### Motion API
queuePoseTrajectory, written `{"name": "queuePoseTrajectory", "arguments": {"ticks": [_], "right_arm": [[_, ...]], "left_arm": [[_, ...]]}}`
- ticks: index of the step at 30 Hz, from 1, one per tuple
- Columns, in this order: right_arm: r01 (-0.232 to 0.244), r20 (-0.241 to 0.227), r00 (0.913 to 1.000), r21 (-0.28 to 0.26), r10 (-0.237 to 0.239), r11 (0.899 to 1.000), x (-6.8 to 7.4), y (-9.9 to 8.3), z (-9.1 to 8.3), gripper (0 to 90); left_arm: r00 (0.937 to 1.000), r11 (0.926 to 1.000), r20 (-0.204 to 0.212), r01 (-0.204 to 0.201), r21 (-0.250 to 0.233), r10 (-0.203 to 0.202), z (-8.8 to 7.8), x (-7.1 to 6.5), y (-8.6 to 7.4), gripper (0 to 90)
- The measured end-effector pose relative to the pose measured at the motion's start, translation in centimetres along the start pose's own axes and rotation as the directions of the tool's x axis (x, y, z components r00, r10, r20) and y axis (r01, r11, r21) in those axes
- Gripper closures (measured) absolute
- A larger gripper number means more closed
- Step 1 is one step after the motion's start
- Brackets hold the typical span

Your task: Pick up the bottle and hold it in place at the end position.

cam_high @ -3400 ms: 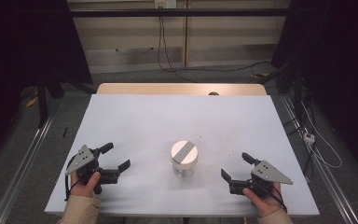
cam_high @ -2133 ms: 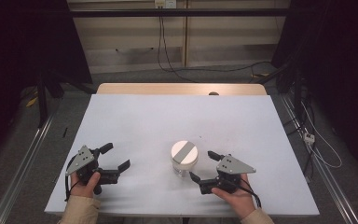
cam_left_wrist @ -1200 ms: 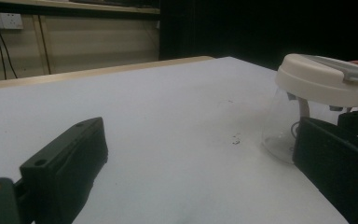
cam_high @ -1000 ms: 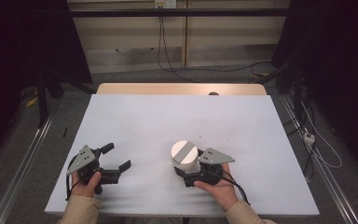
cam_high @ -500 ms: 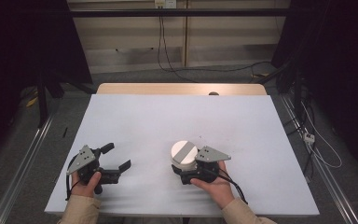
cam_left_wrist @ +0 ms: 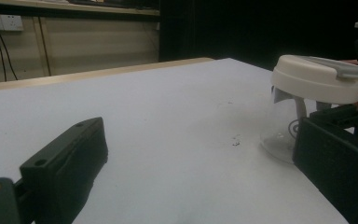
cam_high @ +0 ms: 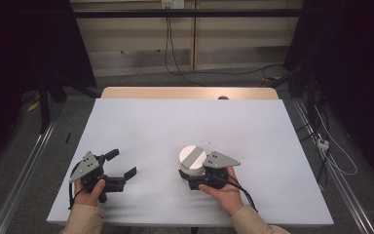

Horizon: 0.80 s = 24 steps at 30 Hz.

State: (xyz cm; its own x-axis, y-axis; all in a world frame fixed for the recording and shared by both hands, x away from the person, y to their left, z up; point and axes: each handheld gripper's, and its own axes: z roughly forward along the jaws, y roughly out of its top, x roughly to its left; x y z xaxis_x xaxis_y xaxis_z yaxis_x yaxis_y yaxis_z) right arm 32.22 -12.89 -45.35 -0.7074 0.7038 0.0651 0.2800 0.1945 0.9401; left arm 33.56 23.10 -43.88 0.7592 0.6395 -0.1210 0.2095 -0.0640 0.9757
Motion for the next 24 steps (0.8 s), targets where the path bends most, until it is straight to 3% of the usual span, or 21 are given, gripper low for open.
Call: {"name": "queuePoseTrajectory", "arguments": {"ticks": [7, 24], "right_arm": [[-0.006, 0.007, 1.0, -0.027, 0.006, 1.0, -0.6, 1.1, 0.2, 18.1], [0.001, 0.043, 0.9991, -0.013, -0.001, 1.0, -2.6, 2.4, 1.0, 18.1]], "left_arm": [[1.0, 1.0, 0.001, 0.002, -0.003, -0.002, 0.0, 0.0, 0.0, 2.8], [1.0, 1.0, 0.005, -0.001, -0.003, 0.001, 0.1, -0.1, 0.0, 2.8]]}}
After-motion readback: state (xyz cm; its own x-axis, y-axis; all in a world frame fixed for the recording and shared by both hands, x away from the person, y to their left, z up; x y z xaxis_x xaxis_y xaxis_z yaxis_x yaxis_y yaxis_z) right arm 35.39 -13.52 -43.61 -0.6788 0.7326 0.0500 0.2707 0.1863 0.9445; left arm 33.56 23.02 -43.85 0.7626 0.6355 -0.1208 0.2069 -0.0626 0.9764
